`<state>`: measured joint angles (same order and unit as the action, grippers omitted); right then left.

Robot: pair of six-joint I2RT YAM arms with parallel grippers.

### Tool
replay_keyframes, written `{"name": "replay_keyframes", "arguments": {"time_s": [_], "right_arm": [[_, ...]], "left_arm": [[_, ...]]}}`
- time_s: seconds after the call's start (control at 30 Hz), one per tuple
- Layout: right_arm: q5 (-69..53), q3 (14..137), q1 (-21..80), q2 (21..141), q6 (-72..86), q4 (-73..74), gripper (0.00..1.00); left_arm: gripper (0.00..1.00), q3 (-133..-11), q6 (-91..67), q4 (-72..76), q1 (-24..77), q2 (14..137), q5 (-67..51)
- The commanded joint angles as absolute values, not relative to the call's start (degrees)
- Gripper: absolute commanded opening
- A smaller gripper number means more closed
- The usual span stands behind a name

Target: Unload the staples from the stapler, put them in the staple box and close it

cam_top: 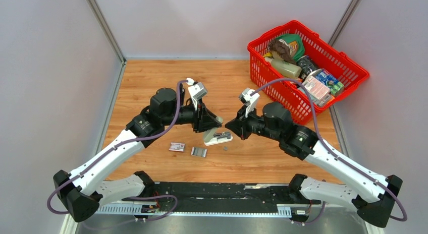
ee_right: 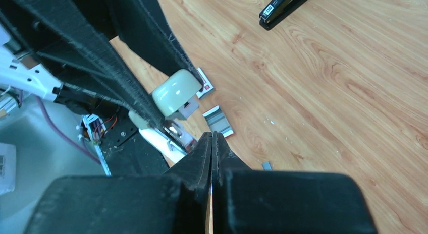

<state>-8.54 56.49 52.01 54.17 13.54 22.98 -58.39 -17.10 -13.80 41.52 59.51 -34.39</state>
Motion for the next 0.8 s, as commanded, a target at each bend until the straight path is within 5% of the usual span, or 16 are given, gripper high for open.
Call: {"name": "replay_keyframes", "arguments": {"time_s": [0.0, 0.77], "right_arm": [[-5.4, 54.6, 52.3, 57.3, 15.3, 13.7, 0.00], [-8.3, 35.4, 53.7, 67.8, 26.4, -17.1, 0.00]], "left_arm": [[0.00, -58.3, -19.8, -8.4, 41.3, 59.9, -31.4], [0.00, -54.8, -27.9, -0.4, 41.3, 64.8, -9.6]]}}
